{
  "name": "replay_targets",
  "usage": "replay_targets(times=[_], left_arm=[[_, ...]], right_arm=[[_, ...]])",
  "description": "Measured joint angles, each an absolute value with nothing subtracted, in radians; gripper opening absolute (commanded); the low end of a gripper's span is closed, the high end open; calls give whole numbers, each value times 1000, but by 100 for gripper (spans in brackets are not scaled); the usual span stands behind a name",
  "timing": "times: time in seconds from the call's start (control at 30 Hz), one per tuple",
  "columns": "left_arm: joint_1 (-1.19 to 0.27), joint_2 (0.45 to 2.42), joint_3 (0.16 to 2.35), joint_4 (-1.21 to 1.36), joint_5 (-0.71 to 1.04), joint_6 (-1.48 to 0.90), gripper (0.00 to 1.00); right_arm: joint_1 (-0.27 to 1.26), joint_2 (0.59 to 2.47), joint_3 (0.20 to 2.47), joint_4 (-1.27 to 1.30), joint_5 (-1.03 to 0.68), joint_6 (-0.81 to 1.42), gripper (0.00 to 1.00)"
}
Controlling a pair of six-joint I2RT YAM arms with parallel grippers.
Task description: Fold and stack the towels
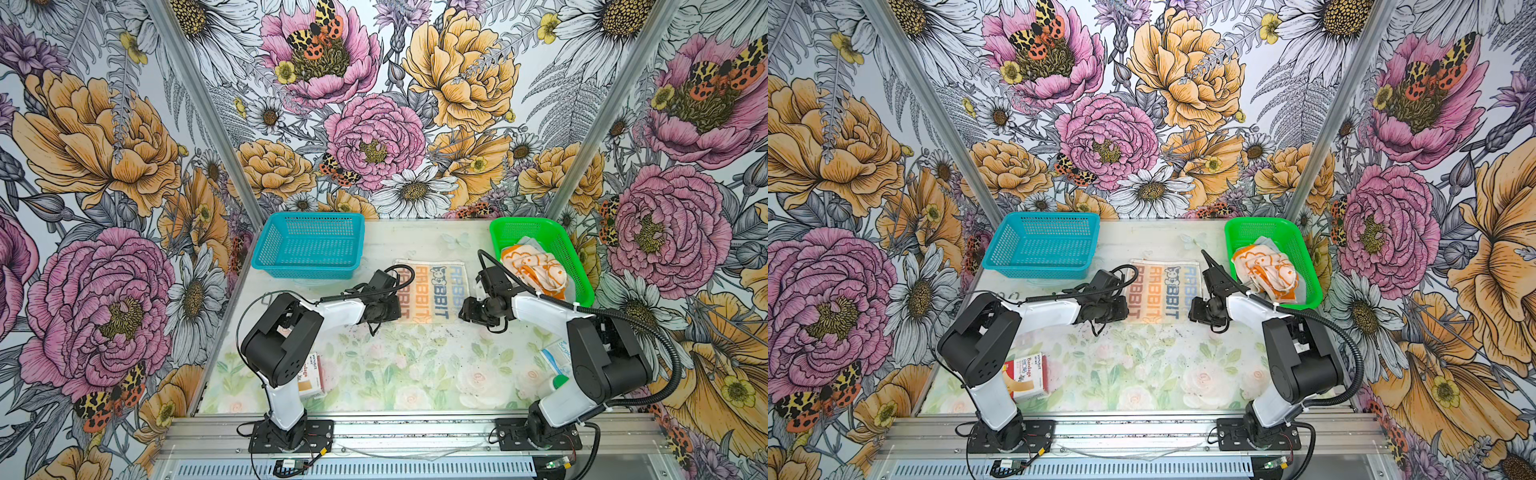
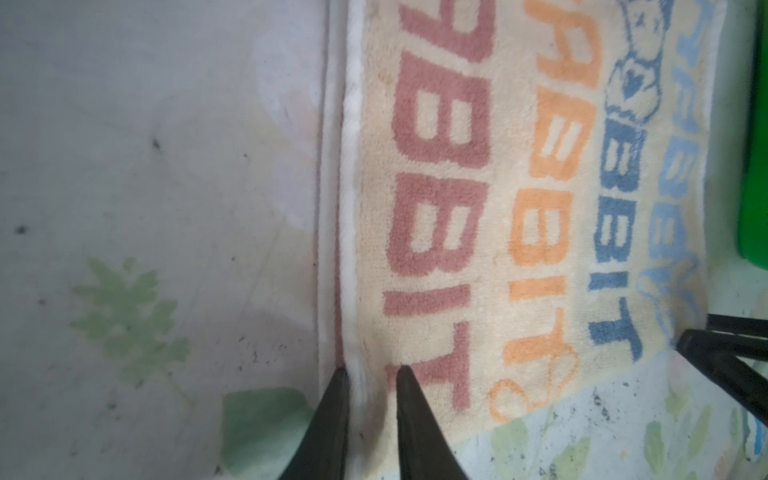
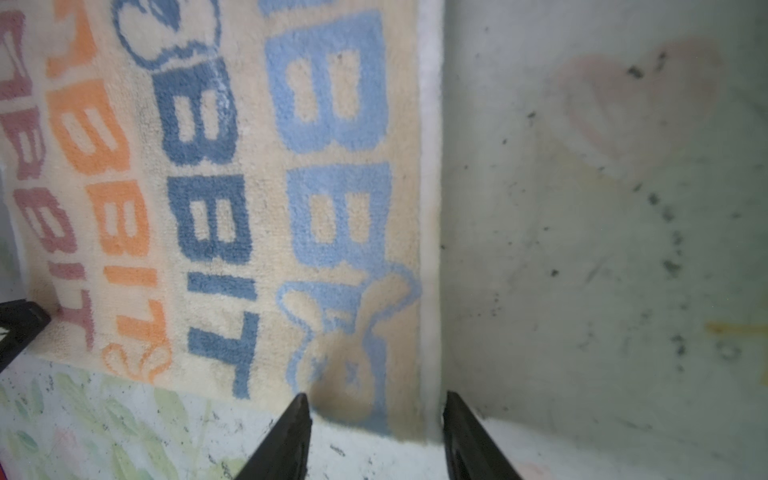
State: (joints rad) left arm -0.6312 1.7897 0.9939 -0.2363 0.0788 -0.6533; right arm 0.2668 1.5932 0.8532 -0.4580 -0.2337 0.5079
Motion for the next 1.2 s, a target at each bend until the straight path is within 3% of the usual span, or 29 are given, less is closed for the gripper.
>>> replay_targets(times=[0.3,0.67,0.97,1.2], left_arm=[[-633,1789,1021,-239,77,-646,0],[-695,1665,979,-256,18,-611,0],[-762,1547,805,-255,-67,-638,0],[-749,1599,763,-245,-67,-677,0]], right_arm=[[267,1595,853,-458,-234,508,53],[267,1610,852,-458,-233,508,52],[267,1613,852,-450,-233,508,52],[267,1604,834,-450,-234,514,32]])
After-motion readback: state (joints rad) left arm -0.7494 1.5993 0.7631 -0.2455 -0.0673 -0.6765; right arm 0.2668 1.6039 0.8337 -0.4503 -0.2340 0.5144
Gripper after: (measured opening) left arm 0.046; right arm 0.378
